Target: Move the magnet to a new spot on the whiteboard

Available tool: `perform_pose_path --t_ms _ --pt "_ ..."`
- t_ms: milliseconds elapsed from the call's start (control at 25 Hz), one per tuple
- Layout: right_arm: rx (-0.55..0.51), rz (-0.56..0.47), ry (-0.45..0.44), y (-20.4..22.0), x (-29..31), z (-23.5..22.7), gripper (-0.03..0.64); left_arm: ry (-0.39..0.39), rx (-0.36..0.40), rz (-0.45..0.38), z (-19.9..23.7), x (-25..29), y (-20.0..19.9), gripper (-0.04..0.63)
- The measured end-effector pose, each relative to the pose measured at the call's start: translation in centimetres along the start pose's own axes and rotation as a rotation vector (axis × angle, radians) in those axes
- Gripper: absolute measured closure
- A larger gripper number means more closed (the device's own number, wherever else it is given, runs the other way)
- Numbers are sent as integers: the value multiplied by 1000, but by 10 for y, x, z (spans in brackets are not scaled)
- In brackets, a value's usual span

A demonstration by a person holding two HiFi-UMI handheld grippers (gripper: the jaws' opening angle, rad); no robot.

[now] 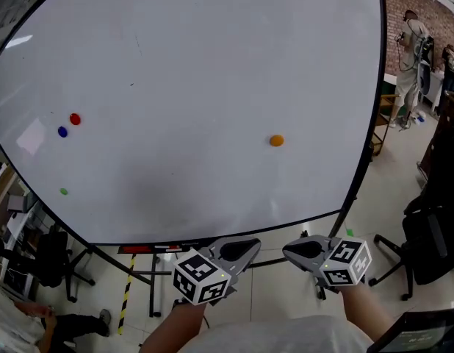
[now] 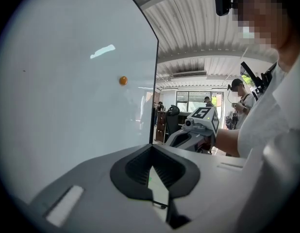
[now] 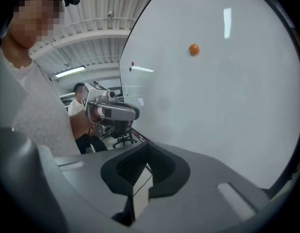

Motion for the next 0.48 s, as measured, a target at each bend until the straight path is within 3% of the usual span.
perform_pose_path --t_ms 120,480 --pt "-1 -10 -1 -6 0 -14 614 11 -5 6 10 12 -1 612" --pt "-142 -52 -47 -34 -6 -25 612 -37 8 -22 5 24 -9 612"
Point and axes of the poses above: the fingertips, and each gripper's own axes: x forward along the fingers, z to its left, y out of its underside, the point moved 5 cm from there along -x, backward along the fingers, and after that the axes turned 3 degrees about -x, right-handed, at the moved point
